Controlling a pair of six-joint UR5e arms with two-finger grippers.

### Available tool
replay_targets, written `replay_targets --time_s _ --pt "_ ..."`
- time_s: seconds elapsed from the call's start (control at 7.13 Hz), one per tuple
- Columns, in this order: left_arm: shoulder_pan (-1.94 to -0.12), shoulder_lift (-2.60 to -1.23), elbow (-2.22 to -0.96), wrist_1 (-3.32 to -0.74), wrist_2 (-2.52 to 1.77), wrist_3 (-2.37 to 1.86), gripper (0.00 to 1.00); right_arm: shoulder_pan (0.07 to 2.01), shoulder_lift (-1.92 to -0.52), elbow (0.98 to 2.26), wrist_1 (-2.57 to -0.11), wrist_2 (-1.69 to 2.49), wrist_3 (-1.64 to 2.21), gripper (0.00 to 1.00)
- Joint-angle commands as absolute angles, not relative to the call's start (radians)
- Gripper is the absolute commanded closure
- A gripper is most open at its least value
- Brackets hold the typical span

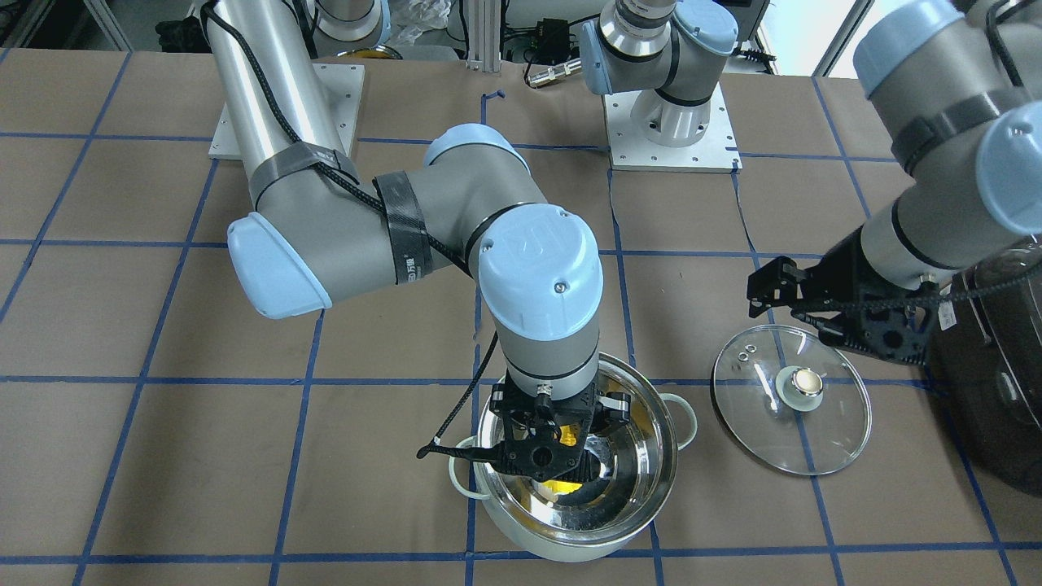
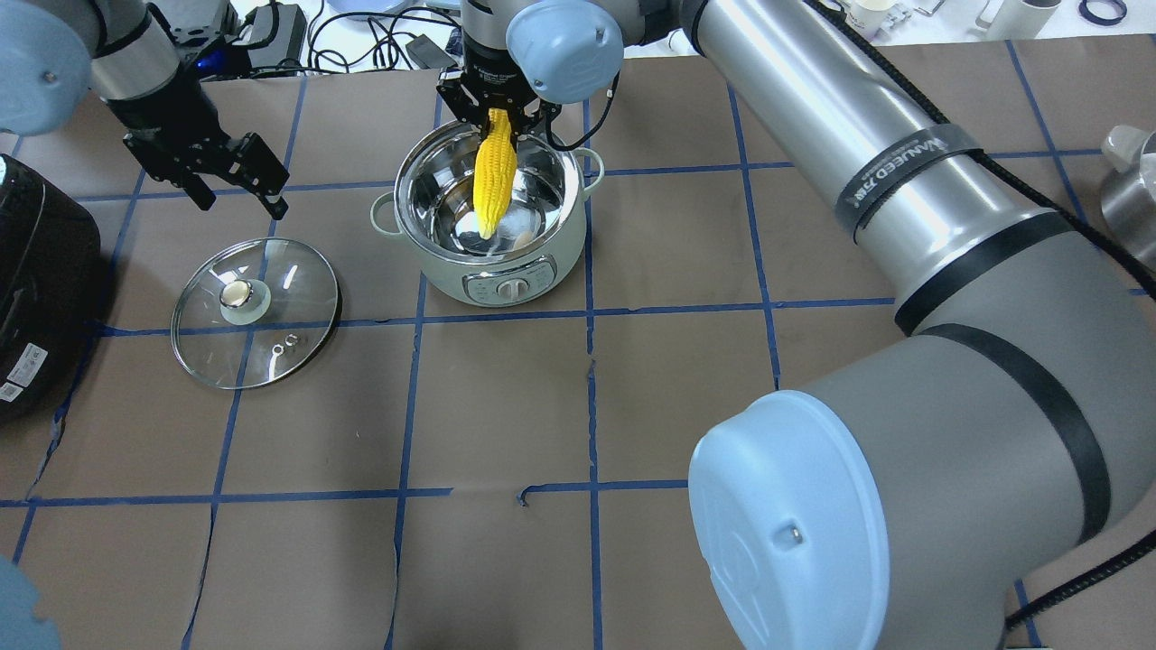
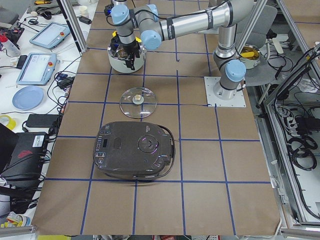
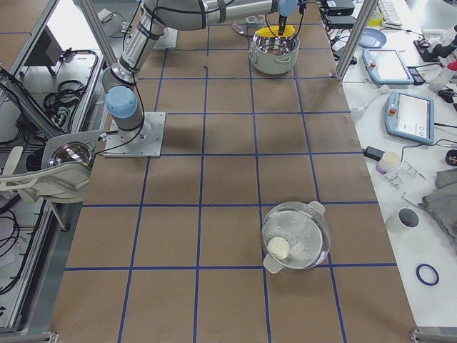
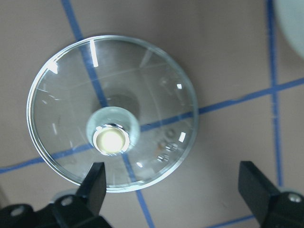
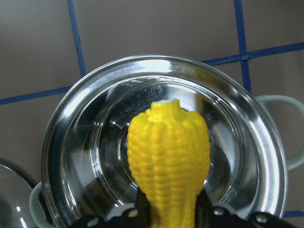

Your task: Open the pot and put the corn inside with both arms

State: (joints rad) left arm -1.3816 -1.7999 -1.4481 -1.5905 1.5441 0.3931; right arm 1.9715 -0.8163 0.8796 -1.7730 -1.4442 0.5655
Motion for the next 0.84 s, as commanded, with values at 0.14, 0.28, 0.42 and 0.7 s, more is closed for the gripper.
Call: replay_targets --time_s 0.14,0.28,0.42,0.7 --pt "-1.512 -1.646 -1.445 -1.632 1.505 0.094 0.00 2.005 -0.766 0.882 -1.789 -1.443 0.532 0.87" --pt "-1.528 -1.616 -1.475 -1.631 1.505 0.024 0.00 2.005 -0.762 0.884 -1.789 -1.443 0.511 0.87" --pt "-1.531 -1.591 -1.505 -1.629 1.506 -0.007 0.00 2.005 -0.756 0.887 -1.790 -1.443 0.494 0.86" --pt "-1.532 -1.592 -1.505 -1.629 1.512 -0.012 0.00 2.005 -0.758 0.943 -1.846 -1.443 0.474 0.74"
